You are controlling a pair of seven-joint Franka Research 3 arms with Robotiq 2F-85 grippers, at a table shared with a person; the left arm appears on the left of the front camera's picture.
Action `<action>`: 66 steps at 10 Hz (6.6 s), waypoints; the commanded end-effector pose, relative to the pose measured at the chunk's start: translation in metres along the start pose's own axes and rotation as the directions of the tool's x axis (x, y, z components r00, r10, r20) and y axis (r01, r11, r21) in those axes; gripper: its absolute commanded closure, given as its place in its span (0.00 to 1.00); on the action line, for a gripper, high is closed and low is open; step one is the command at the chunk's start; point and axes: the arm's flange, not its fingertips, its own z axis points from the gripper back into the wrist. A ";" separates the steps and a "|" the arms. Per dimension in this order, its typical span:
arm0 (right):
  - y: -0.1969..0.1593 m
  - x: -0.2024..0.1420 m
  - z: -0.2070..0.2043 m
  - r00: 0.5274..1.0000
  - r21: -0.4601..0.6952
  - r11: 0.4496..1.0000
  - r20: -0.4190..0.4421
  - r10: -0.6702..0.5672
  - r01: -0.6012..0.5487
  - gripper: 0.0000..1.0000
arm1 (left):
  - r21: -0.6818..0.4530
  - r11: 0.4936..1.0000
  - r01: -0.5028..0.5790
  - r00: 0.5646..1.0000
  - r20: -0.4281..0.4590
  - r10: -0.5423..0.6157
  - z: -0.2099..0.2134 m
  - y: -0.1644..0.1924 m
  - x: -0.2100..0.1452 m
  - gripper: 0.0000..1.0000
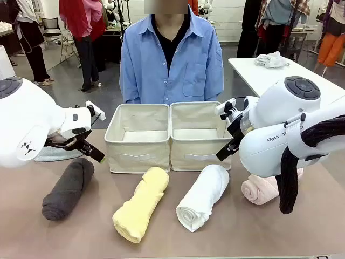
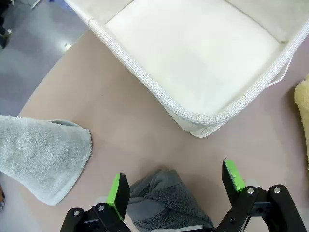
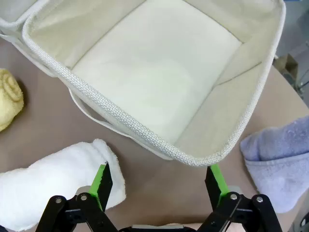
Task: Sort the towels based on their folding style.
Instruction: Pick up one triangle-folded towel and place it in the left Fabric basket.
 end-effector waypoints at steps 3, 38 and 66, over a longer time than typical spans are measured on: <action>0.000 0.000 0.000 1.000 0.000 1.000 0.000 0.000 0.000 0.00 | 0.000 1.000 0.000 1.000 0.000 0.000 0.000 0.000 0.000 0.00; -0.254 -0.096 0.273 0.926 0.637 0.771 0.288 -0.243 0.004 0.00 | -0.554 0.825 0.109 0.916 0.379 0.133 0.254 0.303 -0.035 0.00; -0.262 -0.121 0.306 0.906 0.588 0.808 0.318 -0.280 0.043 0.00 | -0.124 0.901 0.415 0.850 -0.302 -0.433 0.154 0.233 0.117 0.00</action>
